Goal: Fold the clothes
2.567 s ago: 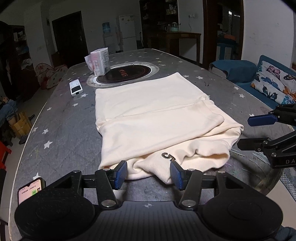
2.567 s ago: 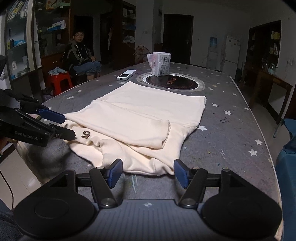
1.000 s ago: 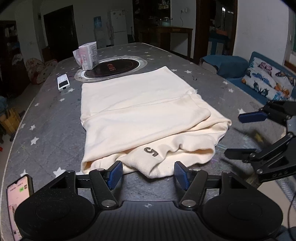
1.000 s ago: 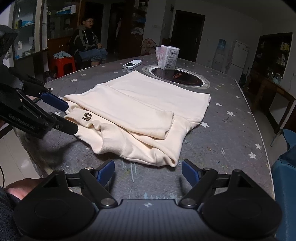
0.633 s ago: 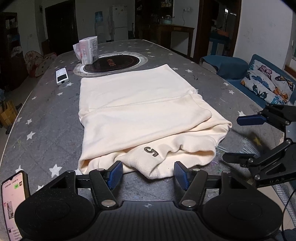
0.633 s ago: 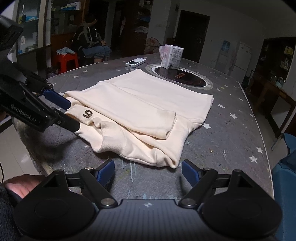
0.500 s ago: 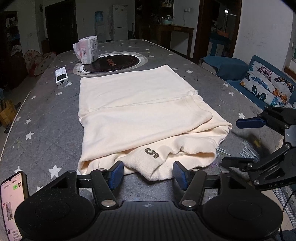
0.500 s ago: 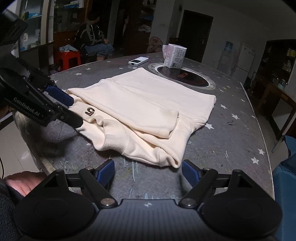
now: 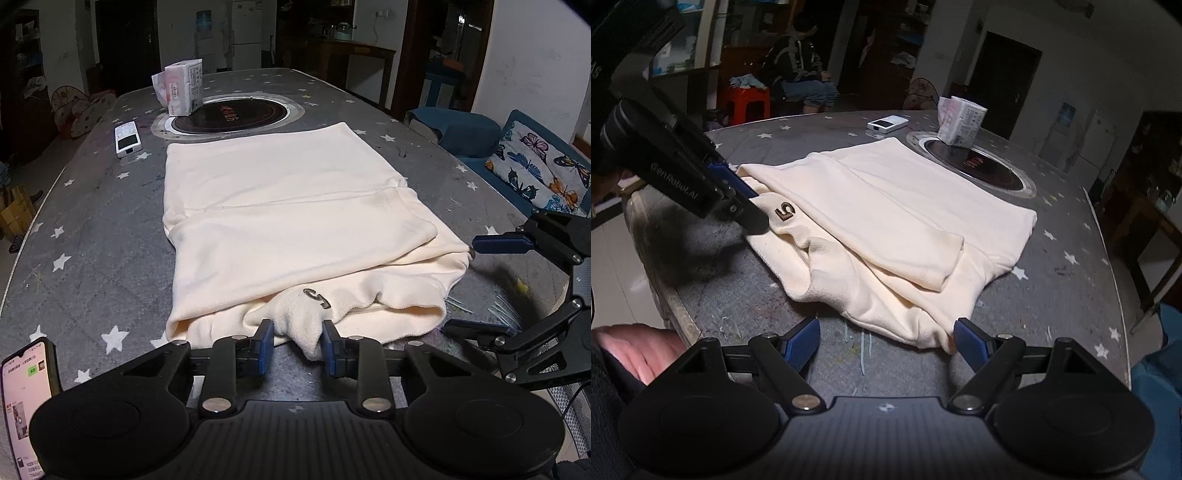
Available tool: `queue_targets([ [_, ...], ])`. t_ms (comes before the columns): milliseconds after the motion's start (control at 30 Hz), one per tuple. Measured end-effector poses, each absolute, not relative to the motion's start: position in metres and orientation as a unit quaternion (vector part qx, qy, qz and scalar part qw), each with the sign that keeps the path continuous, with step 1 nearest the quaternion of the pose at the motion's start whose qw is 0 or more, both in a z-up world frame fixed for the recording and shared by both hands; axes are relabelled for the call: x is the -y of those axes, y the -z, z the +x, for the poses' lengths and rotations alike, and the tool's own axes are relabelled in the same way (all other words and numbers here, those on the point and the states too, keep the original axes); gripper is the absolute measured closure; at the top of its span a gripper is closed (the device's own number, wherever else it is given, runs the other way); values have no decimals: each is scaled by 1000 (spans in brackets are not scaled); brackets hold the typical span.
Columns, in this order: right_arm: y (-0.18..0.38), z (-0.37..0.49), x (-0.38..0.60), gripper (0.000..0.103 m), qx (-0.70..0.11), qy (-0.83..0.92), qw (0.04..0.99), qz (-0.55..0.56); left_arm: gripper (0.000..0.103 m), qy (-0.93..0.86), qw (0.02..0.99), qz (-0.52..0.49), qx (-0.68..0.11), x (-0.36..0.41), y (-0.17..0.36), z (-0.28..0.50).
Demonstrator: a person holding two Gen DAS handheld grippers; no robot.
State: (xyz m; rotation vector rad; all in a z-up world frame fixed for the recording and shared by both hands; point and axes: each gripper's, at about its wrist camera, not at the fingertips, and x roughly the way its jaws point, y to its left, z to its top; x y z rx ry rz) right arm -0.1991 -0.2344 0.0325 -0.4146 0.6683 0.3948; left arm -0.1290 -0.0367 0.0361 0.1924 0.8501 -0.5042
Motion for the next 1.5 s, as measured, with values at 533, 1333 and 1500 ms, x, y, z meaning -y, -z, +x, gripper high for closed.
queue_targets([
  [533,-29,-199,232,27,-299,-206,902,-233,94,253,866,61,-426,36,-39,-126],
  [1333,-39,-147,235,93,-305,-279,901,-130,59,303,885,91,-343,16,-59,-114],
  [1500,-50,-130,243,93,-311,-277,905,-92,42,278,899,138,-310,14,-52,-128],
])
